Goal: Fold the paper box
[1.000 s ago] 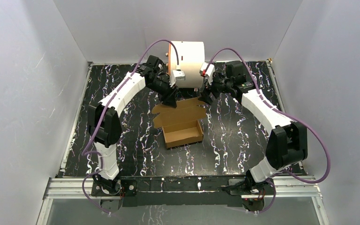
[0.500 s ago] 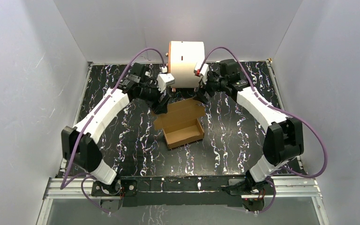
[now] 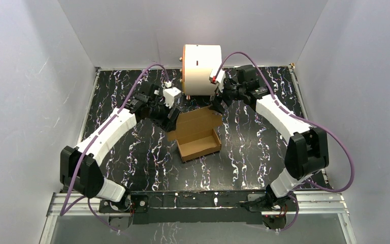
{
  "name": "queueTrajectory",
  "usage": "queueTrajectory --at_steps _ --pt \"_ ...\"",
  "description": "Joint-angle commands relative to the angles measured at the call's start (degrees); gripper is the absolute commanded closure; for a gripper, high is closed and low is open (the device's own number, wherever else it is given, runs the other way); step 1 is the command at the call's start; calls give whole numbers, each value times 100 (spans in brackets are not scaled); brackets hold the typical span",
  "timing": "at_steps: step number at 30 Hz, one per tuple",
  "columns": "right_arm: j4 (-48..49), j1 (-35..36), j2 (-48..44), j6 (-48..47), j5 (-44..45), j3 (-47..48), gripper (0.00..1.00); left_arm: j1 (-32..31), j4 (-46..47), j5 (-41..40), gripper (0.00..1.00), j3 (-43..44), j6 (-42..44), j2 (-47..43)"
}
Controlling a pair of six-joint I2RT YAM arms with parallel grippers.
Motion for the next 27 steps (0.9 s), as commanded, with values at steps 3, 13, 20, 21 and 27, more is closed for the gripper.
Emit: queueTrajectory --at_steps 3,13,20,21,27 --pt "190 15 -693 -70 -98 -55 7 14 492 -188 27 -487 -310 -761" --pt "190 20 -1580 -70 -98 -893 7 14 667 128 28 -685 -708 -803" --pt "190 24 -2347 -70 -98 -1493 7 14 639 454 27 -879 -529 -1095" --pt "190 28 -2297 -70 -98 -1498 7 14 633 494 27 -926 -528 -1105" --pt "190 28 -1608 -70 -98 -1345 7 14 648 394 27 -1194 -644 -1068"
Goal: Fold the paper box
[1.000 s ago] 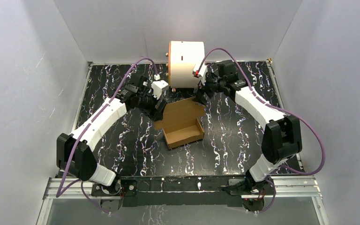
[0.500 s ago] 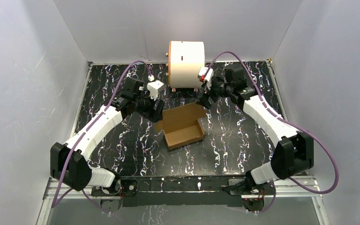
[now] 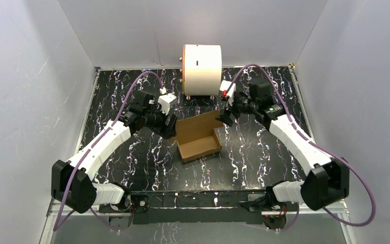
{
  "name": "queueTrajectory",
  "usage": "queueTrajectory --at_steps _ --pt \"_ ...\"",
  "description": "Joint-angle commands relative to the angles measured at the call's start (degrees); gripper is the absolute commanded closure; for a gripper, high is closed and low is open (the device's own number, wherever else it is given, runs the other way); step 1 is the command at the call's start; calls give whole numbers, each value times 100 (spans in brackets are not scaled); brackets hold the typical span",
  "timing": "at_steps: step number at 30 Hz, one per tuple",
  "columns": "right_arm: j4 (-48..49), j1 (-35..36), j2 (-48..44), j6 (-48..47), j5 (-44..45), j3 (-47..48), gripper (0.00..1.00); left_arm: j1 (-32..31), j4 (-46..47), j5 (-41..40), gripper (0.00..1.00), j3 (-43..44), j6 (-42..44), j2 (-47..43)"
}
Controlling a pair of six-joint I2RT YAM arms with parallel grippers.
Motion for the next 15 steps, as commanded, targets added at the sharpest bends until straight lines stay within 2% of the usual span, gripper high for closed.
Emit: queueTrajectory --at_steps 1,8,15 --pt "122 24 587 -57 -48 112 7 14 -47 133 27 -156 -69 -136" --pt "122 98 1143 -57 -48 153 7 8 28 283 31 -176 -102 88" --pt "122 196 1225 -57 -48 150 7 -24 38 402 45 -123 -258 287"
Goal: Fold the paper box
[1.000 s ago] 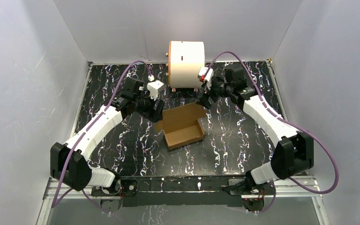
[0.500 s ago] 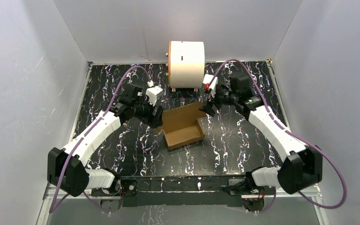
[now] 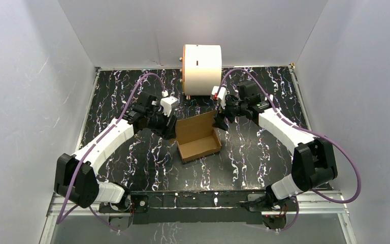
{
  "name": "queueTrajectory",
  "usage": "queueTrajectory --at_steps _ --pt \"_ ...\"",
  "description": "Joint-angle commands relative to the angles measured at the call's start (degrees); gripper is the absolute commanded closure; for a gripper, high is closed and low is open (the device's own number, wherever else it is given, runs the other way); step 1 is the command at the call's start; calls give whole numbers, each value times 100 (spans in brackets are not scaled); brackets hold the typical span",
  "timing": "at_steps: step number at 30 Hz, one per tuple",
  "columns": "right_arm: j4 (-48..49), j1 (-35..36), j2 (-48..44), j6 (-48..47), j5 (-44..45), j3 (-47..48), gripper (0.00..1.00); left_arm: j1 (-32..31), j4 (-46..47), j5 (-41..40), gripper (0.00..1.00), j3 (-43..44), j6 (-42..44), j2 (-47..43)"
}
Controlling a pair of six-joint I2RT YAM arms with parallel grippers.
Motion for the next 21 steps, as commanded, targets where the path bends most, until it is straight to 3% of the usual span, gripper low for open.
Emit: queueTrajectory --at_steps 1,11,16,21 --pt "177 87 -50 -57 -76 137 7 -34 -10 203 47 57 -168 27" --pt "177 314 -220 -57 -76 -17 7 -150 77 -130 85 112 -732 12" --pt "177 331 -488 -57 -76 -241 7 -171 197 -350 91 137 -829 11" --pt "177 327 -930 -57 -76 -249 7 -171 60 -711 92 374 -373 -42"
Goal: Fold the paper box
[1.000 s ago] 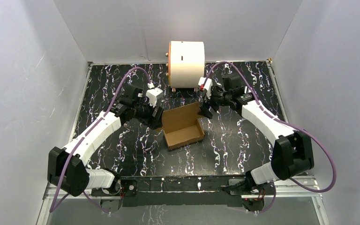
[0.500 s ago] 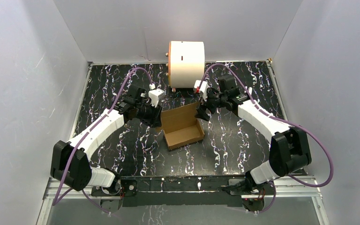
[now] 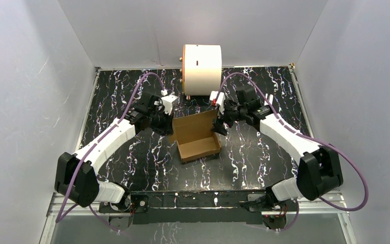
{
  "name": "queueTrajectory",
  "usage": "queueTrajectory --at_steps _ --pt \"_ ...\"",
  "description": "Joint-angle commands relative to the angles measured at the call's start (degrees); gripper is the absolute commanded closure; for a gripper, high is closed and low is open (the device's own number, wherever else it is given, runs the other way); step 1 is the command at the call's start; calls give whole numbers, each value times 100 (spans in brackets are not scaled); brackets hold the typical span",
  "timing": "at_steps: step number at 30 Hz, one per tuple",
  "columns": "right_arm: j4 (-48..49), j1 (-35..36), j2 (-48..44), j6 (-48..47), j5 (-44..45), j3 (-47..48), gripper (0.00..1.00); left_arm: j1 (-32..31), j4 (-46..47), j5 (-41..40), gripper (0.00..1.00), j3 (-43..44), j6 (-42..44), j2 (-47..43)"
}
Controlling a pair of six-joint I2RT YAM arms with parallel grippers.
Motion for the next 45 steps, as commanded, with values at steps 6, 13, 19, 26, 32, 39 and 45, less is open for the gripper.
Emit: queueTrajectory --at_steps 6,13,19,26,32,39,45 --pt "199 -32 -1298 -57 -78 -228 7 2 -204 -987 81 709 774 -50" --pt "199 -170 -1728 -57 -78 -702 7 35 152 -1256 59 857 723 24" --pt "199 -922 -2032 -57 -78 -1181 7 76 528 -1365 31 475 325 -454" --pt "199 -1787 -2210 -57 -78 -1560 7 437 1155 -1951 12 -240 -641 -1392" --pt "199 -2261 -2494 -57 -78 -1990 7 927 1622 -2587 5 -938 -1251 -2175" --pt "199 -2370 -2327 -57 -78 -2085 7 1269 1919 -3567 4 -1536 -1478 -2753" --pt "199 -2370 -2209 3371 -78 -2388 7 1442 2147 -4125 4 -1836 -1378 -3234"
